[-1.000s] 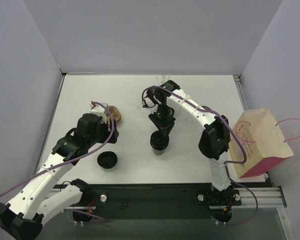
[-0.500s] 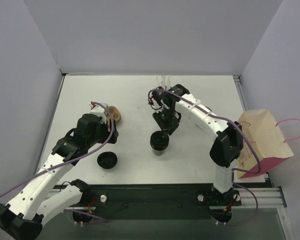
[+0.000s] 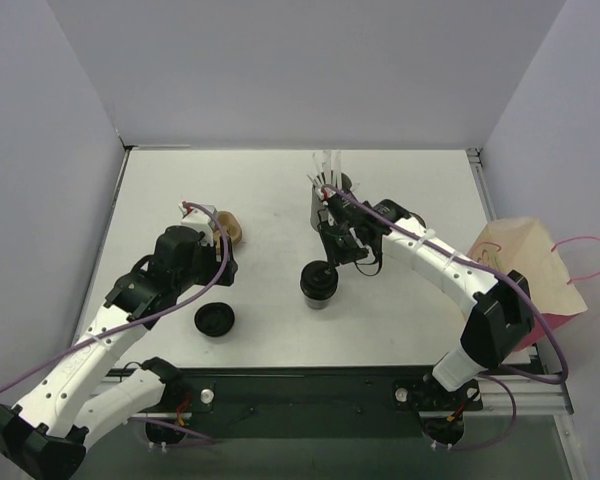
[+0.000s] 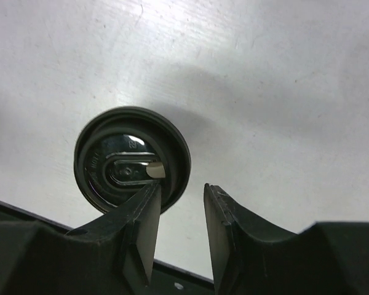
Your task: Pack the takeout coffee
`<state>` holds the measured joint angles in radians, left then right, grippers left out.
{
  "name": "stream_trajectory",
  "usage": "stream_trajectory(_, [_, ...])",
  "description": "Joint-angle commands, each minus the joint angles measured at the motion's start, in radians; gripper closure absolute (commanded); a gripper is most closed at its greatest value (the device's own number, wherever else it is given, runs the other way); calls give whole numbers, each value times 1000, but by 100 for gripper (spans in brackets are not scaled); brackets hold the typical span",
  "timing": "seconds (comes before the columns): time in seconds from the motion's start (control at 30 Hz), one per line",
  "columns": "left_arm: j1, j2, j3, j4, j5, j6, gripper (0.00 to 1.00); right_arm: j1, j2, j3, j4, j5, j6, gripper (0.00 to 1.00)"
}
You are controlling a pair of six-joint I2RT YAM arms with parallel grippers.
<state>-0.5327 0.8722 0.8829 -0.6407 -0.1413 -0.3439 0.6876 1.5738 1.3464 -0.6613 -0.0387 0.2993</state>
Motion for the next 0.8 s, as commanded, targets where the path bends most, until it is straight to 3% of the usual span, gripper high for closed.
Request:
stream_trajectory(0.0, [8, 1, 8, 35, -3, 8, 22, -2, -21, -12, 94, 14, 24, 65])
stream_trajectory(0.77, [8, 2, 10, 33, -9, 6, 22, -2, 41, -21, 71, -26, -5, 72])
